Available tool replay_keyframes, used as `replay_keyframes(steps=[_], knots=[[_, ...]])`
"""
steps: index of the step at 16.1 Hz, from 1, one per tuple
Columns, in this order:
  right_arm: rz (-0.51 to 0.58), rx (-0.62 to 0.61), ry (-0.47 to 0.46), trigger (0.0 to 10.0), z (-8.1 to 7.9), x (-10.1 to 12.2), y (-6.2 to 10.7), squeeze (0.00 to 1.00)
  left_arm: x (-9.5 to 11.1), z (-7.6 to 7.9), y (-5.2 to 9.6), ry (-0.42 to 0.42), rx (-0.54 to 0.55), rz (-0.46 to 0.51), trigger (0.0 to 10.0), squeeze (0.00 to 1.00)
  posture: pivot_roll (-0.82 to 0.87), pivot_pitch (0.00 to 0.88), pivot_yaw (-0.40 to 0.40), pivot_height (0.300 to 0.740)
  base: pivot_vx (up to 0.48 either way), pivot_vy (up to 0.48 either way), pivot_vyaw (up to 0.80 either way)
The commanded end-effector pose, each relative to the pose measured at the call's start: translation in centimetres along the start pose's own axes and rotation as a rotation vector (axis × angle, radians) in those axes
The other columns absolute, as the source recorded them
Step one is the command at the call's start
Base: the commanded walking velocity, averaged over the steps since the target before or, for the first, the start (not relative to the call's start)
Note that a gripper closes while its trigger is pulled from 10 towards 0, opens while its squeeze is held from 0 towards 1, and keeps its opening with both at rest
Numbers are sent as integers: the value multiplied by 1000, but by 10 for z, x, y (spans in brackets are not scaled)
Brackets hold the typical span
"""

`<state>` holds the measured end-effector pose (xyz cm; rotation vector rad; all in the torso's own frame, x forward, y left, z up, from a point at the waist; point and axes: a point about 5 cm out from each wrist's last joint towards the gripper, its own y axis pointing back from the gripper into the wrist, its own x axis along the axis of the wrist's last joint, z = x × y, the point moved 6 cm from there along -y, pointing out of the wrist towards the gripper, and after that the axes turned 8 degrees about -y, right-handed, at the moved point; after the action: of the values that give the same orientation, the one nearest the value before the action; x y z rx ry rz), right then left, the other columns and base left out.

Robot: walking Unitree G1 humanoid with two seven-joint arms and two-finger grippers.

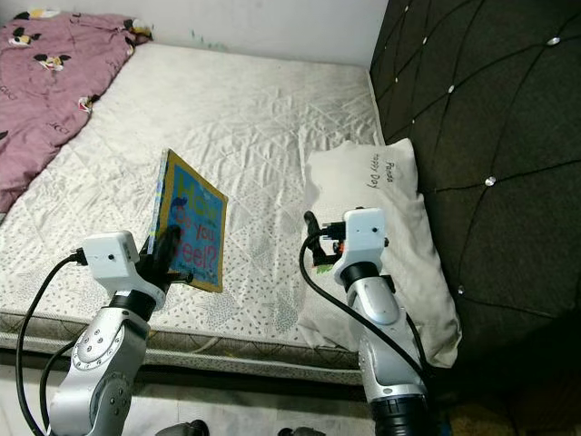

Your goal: Clean up the room

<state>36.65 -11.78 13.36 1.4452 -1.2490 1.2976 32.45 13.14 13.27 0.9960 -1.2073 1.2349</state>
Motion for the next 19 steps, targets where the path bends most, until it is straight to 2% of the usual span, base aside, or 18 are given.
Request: replay_keyframes(steps=[1, 9, 19], knots=[[13, 9, -5, 10000, -2, 5, 3, 0, 10, 1, -1, 2, 5, 36, 10000, 0, -21, 177, -74, 728, 0, 0, 0], [5, 35, -3, 10000, -5, 5, 2, 0, 12, 1, -4, 6, 12, 38, 10000, 0, -24, 192, -76, 635, 0, 0, 0], [14, 54, 15, 10000, -3, 8, -3, 0, 13, 7, -10, 8, -6, 43, 10000, 0, -28, 175, -73, 635, 0, 0, 0]])
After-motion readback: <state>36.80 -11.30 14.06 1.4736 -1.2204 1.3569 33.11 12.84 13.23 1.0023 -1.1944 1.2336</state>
